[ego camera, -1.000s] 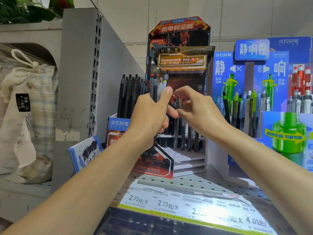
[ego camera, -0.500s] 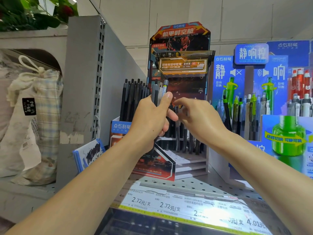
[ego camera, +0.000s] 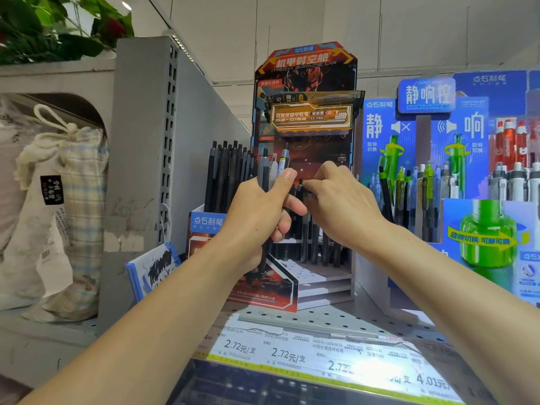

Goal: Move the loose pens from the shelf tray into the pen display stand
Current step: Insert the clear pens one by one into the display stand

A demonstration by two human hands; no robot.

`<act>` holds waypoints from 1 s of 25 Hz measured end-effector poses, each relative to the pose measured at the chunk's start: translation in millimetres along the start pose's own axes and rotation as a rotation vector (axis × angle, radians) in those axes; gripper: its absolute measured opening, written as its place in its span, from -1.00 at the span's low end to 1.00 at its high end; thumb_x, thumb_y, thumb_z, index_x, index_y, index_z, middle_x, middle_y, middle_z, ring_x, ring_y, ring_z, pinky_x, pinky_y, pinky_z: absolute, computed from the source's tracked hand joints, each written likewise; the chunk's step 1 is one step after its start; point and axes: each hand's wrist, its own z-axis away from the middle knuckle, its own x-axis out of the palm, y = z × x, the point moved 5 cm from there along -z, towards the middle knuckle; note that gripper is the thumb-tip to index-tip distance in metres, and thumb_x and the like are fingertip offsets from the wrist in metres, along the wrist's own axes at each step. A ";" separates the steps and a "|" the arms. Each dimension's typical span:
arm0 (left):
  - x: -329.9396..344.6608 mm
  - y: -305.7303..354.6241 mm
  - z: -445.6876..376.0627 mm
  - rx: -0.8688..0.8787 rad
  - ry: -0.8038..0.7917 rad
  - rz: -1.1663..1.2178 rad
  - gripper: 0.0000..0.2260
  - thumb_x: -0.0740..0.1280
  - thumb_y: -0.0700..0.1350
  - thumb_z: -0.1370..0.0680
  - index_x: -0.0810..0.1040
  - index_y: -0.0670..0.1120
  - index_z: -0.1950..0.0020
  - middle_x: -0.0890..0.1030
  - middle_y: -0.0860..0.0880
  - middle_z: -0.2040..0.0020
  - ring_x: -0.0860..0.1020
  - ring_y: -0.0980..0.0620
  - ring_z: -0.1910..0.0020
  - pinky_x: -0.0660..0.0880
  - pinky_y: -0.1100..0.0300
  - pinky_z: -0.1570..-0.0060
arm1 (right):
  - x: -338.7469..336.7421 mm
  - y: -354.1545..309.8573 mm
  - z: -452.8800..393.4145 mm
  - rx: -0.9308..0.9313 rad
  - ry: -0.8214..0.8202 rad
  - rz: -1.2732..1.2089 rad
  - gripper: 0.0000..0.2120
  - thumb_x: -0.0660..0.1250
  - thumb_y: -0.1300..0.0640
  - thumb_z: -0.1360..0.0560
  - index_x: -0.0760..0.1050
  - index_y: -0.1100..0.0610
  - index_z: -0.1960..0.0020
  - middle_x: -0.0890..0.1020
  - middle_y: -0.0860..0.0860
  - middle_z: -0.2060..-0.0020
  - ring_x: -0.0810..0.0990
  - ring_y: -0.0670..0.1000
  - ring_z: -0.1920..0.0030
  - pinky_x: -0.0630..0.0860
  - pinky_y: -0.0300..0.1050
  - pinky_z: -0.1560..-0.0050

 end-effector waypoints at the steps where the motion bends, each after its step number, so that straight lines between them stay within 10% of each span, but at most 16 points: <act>1: -0.9 -0.1 0.1 0.001 -0.010 0.005 -0.80 0.24 0.08 -0.67 0.55 0.04 -0.20 0.65 -0.01 0.36 0.37 0.14 0.60 0.33 0.29 0.61 | -1.7 1.8 -0.3 -0.005 0.009 -0.059 -0.72 0.24 0.04 -0.64 0.50 0.06 -0.32 0.40 0.04 -0.15 0.39 0.11 -0.19 0.45 0.03 0.13; 5: -4.1 -0.9 -0.9 0.010 -0.037 -0.005 -0.74 0.24 0.05 -0.68 0.52 -0.13 -0.15 0.66 -0.02 0.37 0.35 0.15 0.63 0.32 0.30 0.62 | -20.0 11.1 0.2 0.078 0.153 -0.845 -0.77 0.27 0.03 -0.65 0.63 0.00 -0.24 0.63 -0.06 -0.02 0.56 -0.07 0.00 0.50 -0.07 0.02; 9: -1.9 1.5 1.0 0.033 -0.105 -0.016 -0.73 0.25 0.06 -0.67 0.59 -0.12 -0.06 0.73 -0.11 0.21 0.40 0.14 0.60 0.34 0.30 0.61 | -20.4 5.7 3.3 0.176 -0.117 -1.457 -0.79 0.33 -0.06 -0.62 0.69 -0.02 0.07 0.61 -0.07 0.15 0.44 -0.13 0.24 0.38 -0.23 0.29; 13: 2.6 5.6 3.9 0.010 -0.142 0.025 -0.73 0.26 0.08 -0.66 0.67 -0.03 -0.01 0.73 -0.12 0.19 0.53 0.10 0.51 0.42 0.30 0.56 | -18.4 2.0 6.0 0.171 -0.219 -1.513 -0.87 0.40 0.01 -0.57 0.68 0.05 0.05 0.59 -0.13 0.34 0.48 -0.11 0.26 0.39 -0.25 0.27; 18: 0.5 9.6 2.5 0.038 -0.015 0.052 -0.74 0.22 0.05 -0.68 0.58 -0.11 -0.09 0.73 -0.15 0.21 0.73 -0.06 0.24 0.61 0.17 0.43 | -37.9 33.4 -3.5 0.346 0.045 -1.682 -0.87 0.29 0.17 -0.66 0.55 0.23 -0.02 0.62 0.06 0.18 0.58 -0.09 0.29 0.57 -0.25 0.28; 25: -11.1 11.7 -2.7 0.088 0.148 -0.011 -0.71 0.22 0.11 -0.66 0.56 -0.09 -0.01 0.51 0.02 0.48 0.44 0.13 0.57 0.33 0.32 0.62 | -22.0 42.7 -0.9 0.378 0.024 -1.375 -0.93 0.33 0.23 -0.63 0.52 0.25 -0.04 0.51 0.09 0.21 0.57 -0.06 0.40 0.62 -0.16 0.35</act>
